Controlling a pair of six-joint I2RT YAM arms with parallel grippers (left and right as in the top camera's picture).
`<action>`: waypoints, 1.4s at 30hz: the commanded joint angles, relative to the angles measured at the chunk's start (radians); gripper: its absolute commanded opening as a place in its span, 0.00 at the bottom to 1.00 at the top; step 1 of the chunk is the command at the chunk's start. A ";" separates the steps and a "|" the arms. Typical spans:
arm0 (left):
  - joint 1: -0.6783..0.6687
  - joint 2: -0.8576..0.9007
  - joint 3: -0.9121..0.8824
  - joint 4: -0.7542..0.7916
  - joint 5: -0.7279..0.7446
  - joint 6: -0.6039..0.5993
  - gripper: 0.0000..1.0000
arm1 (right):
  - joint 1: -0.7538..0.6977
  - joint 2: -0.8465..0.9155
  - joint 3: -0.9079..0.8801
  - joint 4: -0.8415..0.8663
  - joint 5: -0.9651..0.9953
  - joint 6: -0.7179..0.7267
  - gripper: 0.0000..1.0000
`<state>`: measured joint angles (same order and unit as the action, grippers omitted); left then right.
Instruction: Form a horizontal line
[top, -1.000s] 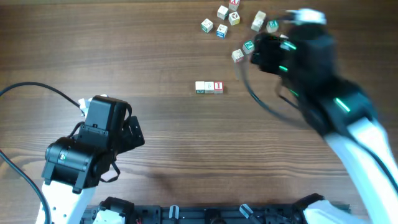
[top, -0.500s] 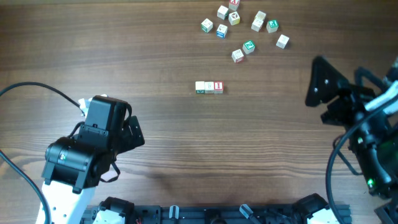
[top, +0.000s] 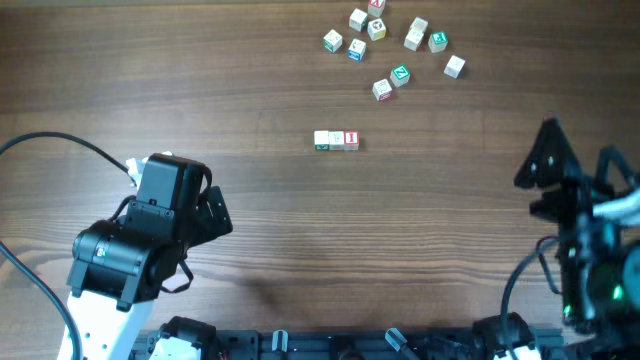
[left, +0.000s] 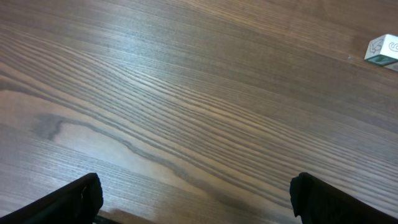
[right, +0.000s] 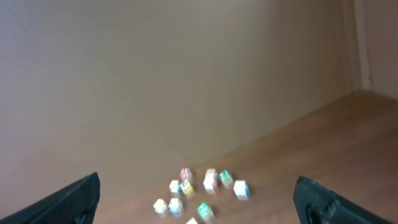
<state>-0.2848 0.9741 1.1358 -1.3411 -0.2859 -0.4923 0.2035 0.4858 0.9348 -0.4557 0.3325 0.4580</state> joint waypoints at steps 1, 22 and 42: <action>0.008 -0.005 -0.004 0.002 0.003 -0.014 1.00 | -0.041 -0.200 -0.237 0.169 -0.089 -0.012 1.00; 0.008 -0.004 -0.004 0.002 0.003 -0.014 1.00 | -0.219 -0.483 -0.895 0.688 -0.159 0.312 1.00; 0.008 -0.005 -0.004 0.002 0.003 -0.014 1.00 | -0.240 -0.483 -0.930 0.478 -0.132 0.162 1.00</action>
<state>-0.2848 0.9741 1.1358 -1.3415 -0.2859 -0.4923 -0.0299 0.0147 0.0059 0.0212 0.2096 0.7147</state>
